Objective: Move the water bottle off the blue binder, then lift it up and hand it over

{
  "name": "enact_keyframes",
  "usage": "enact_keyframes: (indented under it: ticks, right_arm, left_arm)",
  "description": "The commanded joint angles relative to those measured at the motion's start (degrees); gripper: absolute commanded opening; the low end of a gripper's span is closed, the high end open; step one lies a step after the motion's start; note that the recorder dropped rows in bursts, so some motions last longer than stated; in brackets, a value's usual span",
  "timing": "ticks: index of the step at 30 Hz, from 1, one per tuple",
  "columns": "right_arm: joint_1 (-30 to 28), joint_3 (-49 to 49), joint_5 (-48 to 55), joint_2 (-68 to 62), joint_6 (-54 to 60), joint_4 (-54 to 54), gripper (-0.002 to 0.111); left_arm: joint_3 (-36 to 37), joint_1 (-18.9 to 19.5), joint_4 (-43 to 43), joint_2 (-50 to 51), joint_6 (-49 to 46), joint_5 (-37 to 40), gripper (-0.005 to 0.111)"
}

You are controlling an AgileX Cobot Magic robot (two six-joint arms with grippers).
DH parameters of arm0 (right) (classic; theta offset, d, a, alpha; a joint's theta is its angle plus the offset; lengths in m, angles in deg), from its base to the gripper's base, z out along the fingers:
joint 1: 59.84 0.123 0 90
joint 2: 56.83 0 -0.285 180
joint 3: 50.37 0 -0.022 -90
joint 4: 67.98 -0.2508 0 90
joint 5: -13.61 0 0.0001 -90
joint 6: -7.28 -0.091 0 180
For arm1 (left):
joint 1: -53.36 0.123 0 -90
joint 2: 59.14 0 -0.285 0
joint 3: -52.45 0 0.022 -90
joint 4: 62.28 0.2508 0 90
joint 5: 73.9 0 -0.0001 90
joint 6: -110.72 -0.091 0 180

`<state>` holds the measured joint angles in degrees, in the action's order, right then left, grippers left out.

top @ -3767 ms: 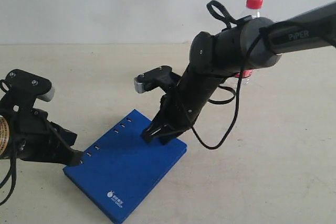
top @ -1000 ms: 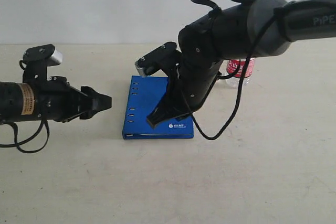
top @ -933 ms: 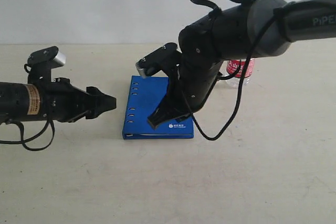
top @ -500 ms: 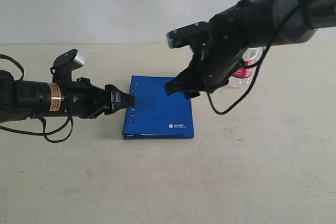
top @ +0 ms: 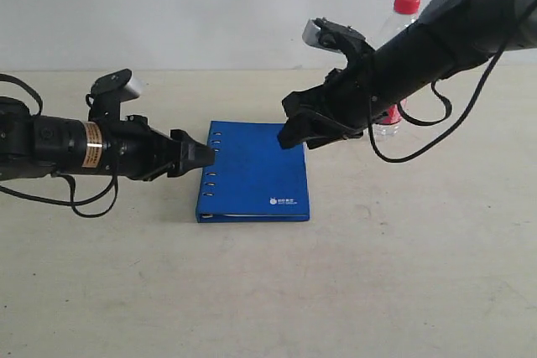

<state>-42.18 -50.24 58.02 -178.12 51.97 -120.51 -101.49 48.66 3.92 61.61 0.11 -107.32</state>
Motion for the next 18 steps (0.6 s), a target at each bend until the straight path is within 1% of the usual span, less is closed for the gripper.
enact_keyframes:
  ticks: [1, 4, 8, 11, 14, 18]
  right_arm:
    - [-0.71, -0.19, -3.79, -4.34, 0.19, -0.93, 0.044]
    - [-1.53, -0.56, -5.32, -7.76, 0.57, -1.61, 0.044]
    - [-3.92, -3.68, -1.12, -11.11, 1.35, -2.15, 0.044]
    - [-5.56, -5.38, 3.11, -13.11, 4.58, -7.07, 0.043]
    - [-6.65, -6.58, 7.11, -15.27, 8.44, -12.96, 0.040]
    - [-7.14, -8.17, 8.98, -18.23, 9.12, -14.55, 0.040]
  left_arm:
    - [-0.24, 0.09, 2.31, -0.02, 0.62, 0.91, 0.063]
    - [-0.24, 0.09, 2.19, -0.02, 0.73, 0.91, 0.063]
    - [-0.24, 0.09, 2.19, -0.02, 0.38, 0.91, 0.063]
    - [-0.24, 0.09, 2.19, -0.02, 0.38, 0.91, 0.063]
    - [-0.24, 0.09, 2.19, 0.20, 0.00, 0.81, 0.063]
    - [-0.24, 0.09, 2.19, 0.43, -1.41, 0.70, 0.063]
